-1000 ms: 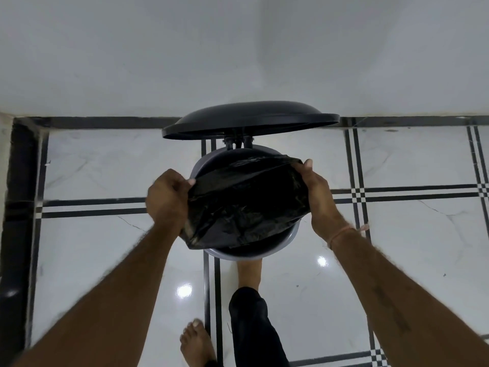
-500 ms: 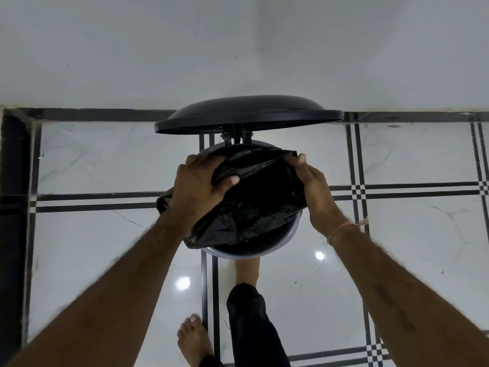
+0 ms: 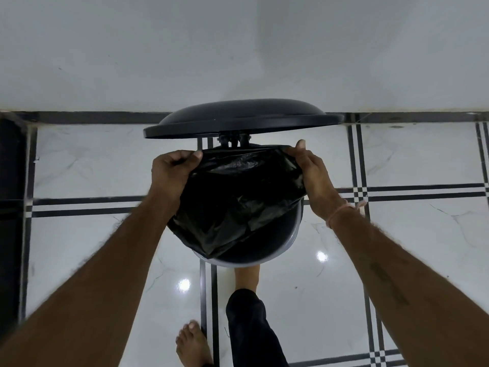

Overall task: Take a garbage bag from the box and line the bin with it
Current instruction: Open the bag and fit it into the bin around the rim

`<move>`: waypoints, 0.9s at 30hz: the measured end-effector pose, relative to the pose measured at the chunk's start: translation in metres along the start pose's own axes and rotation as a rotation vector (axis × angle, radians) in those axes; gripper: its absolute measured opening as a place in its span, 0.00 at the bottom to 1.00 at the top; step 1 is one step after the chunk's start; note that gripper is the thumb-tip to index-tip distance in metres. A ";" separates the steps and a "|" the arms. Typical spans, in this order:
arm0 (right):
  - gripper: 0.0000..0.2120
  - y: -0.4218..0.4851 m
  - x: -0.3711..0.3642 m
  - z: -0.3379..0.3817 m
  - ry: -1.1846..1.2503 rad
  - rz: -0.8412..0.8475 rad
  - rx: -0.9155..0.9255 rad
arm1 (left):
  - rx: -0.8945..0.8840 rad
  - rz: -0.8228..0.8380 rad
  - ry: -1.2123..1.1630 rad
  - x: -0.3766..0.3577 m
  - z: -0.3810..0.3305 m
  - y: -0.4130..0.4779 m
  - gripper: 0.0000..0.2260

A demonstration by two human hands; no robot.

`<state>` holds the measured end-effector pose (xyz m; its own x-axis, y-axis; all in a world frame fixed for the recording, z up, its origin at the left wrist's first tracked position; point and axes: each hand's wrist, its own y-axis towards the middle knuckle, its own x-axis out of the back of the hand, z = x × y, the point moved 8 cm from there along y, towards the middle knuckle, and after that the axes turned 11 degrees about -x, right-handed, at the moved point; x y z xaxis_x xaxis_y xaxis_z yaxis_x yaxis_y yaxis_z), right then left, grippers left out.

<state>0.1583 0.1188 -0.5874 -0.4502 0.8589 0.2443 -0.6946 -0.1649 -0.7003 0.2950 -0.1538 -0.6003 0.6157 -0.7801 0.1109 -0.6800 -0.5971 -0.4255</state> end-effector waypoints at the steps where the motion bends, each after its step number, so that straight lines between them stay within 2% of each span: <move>1: 0.36 0.006 -0.002 -0.001 -0.029 -0.006 0.007 | -0.008 -0.059 0.037 0.004 0.002 0.003 0.07; 3: 0.42 0.015 -0.004 -0.001 -0.064 -0.035 0.022 | -0.003 -0.143 0.081 0.009 0.007 0.009 0.09; 6: 0.42 0.026 -0.006 0.002 -0.134 -0.056 0.052 | 0.050 -0.194 0.086 0.012 0.017 0.020 0.11; 9: 0.45 0.039 -0.005 -0.003 -0.180 -0.041 -0.018 | 0.152 -0.164 0.065 0.006 0.026 0.032 0.12; 14: 0.42 0.037 0.004 -0.013 -0.228 -0.015 -0.082 | 0.303 -0.134 0.057 0.012 0.037 0.031 0.15; 17: 0.50 0.028 0.013 -0.025 -0.199 -0.019 -0.132 | 0.308 -0.134 0.068 0.023 0.044 0.019 0.11; 23: 0.42 0.003 0.026 -0.050 -0.080 -0.064 -0.222 | 0.317 -0.179 0.028 0.044 0.065 -0.008 0.09; 27: 0.35 -0.019 0.028 -0.076 0.066 -0.096 -0.267 | 0.208 -0.167 -0.060 0.050 0.073 -0.028 0.07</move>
<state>0.2017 0.1832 -0.6183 -0.3458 0.8956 0.2800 -0.5564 0.0446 -0.8297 0.3737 -0.1621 -0.6480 0.7395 -0.6575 0.1443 -0.4742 -0.6610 -0.5816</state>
